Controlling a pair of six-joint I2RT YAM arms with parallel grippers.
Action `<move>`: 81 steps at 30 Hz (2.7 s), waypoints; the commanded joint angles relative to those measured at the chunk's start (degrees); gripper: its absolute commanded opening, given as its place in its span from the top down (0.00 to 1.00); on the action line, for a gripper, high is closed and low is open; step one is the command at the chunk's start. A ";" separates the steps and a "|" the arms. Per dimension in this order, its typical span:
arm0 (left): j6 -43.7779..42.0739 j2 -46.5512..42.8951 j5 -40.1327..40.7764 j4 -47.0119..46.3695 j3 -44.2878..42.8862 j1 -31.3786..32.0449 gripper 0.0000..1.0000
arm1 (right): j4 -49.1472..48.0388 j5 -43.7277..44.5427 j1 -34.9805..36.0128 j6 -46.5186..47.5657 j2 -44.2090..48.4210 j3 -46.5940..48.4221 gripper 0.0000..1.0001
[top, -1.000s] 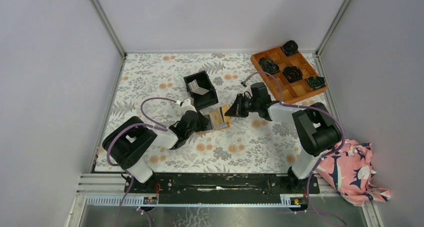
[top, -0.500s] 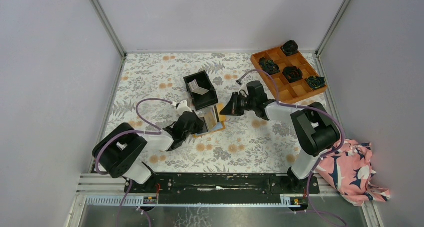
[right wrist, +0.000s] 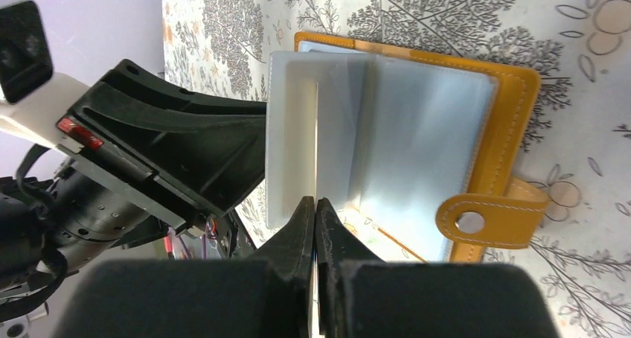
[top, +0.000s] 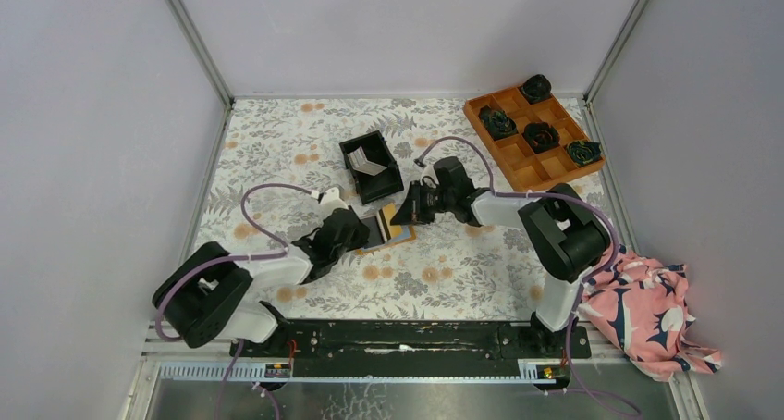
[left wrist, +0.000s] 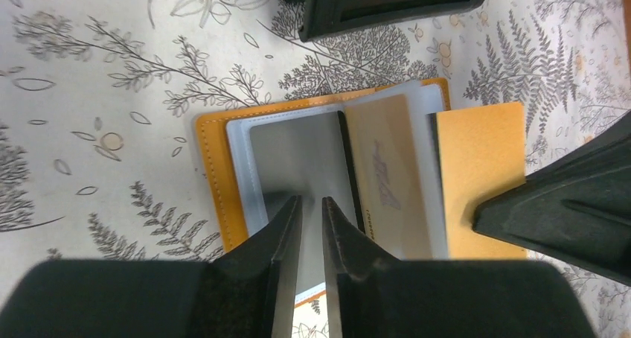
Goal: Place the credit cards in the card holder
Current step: Turn over the card slot in the card holder.
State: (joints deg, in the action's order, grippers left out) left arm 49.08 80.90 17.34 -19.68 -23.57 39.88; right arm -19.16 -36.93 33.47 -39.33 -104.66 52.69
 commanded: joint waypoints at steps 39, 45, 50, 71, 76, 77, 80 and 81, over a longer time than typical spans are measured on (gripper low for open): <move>0.93 -5.84 5.58 3.22 5.11 0.82 0.81 | -7.25 2.20 -0.31 0.58 -3.59 -0.69 1.00; 0.93 -4.95 5.59 2.85 5.12 0.81 0.82 | -8.91 1.39 -0.93 -0.49 -5.07 -1.00 1.00; 0.84 -4.49 5.51 2.63 5.13 0.82 0.83 | -11.39 0.32 -1.29 -2.03 -6.25 -1.66 1.00; 0.40 -2.54 4.64 1.55 5.32 0.86 0.84 | -20.81 -2.02 -1.58 -8.44 -6.62 -6.81 1.00; 0.23 -2.17 4.23 1.25 5.13 0.84 0.85 | -21.69 -1.37 -1.57 -8.88 -6.41 -8.11 1.00; 0.23 -2.16 4.21 1.28 5.10 0.84 0.85 | -21.91 -1.25 -1.56 -9.02 -6.36 -8.40 1.00; 0.23 -2.28 4.27 1.23 5.27 0.82 0.85 | -22.67 -0.88 -1.57 -9.52 -6.15 -9.10 1.00; 0.23 -2.25 4.20 1.14 5.29 0.82 0.85 | -23.19 -0.87 -1.55 -9.93 -6.17 -9.37 1.00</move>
State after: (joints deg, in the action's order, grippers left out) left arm 49.63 77.69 22.24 -18.28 -19.14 40.21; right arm -39.64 -38.20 32.08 -48.38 -112.14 44.51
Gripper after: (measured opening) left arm 0.153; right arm 0.017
